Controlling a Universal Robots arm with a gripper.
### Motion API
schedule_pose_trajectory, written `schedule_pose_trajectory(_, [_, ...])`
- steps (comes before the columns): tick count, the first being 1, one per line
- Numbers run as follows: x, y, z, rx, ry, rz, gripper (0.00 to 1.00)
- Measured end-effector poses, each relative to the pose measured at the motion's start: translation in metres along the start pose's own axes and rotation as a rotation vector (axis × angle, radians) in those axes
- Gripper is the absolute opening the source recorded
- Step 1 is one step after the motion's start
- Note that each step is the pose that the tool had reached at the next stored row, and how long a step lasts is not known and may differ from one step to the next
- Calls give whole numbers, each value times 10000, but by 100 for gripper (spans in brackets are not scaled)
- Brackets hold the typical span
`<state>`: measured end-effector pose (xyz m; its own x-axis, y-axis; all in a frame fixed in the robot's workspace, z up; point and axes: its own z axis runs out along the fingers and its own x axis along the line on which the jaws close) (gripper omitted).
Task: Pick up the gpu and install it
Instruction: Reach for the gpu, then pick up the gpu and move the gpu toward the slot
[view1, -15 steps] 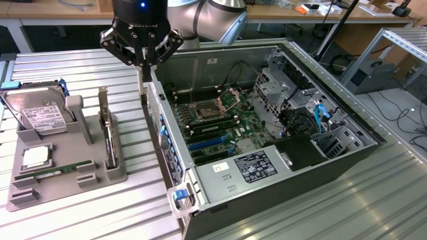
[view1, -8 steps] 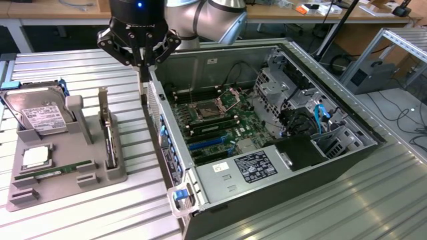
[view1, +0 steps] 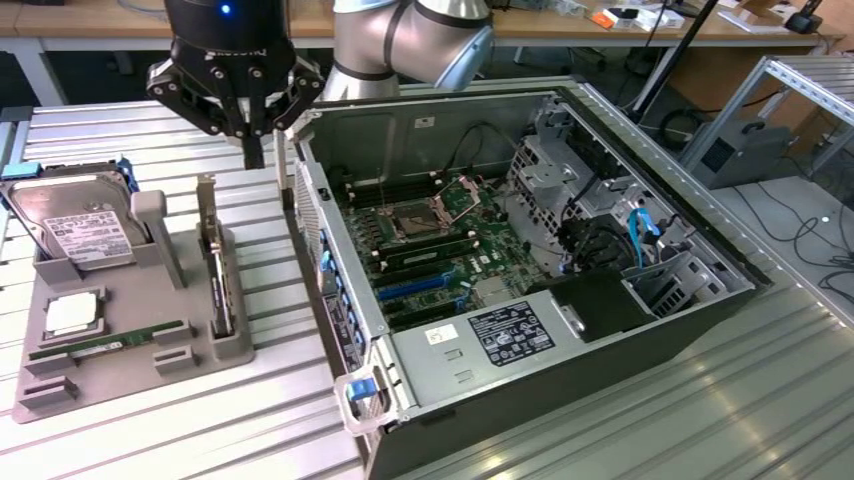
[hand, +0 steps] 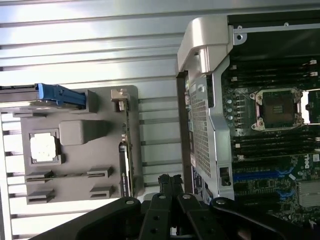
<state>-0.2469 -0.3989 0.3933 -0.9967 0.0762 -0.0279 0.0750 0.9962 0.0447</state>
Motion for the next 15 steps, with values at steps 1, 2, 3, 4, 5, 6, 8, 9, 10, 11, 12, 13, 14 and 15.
schedule_pose_trajectory(1, [17, -1, -1, 1, -1, 0, 11])
schedule_pose_trajectory(2, [42, -3, -2, 0, -2, 0, 11])
schedule_pose_trajectory(3, [65, -5, -3, 1, -2, -1, 11])
schedule_pose_trajectory(4, [81, -6, -3, 0, -4, -1, 11])
schedule_pose_trajectory(5, [97, -7, -3, 0, -5, -1, 11])
schedule_pose_trajectory(6, [103, -8, -3, 0, -5, -1, 11])
schedule_pose_trajectory(8, [104, -8, -4, 1, -5, -1, 11])
schedule_pose_trajectory(9, [104, -8, -4, 1, -5, -1, 11])
schedule_pose_trajectory(10, [104, -8, -4, 0, -5, 0, 11])
schedule_pose_trajectory(11, [104, -8, -4, 0, -5, -1, 11])
schedule_pose_trajectory(12, [104, -8, -4, 0, -5, -1, 11])
schedule_pose_trajectory(13, [104, -8, -4, 1, -5, 0, 11])
schedule_pose_trajectory(14, [104, -8, -4, 1, -4, 0, 11])
schedule_pose_trajectory(15, [104, -8, -4, 0, -5, 0, 11])
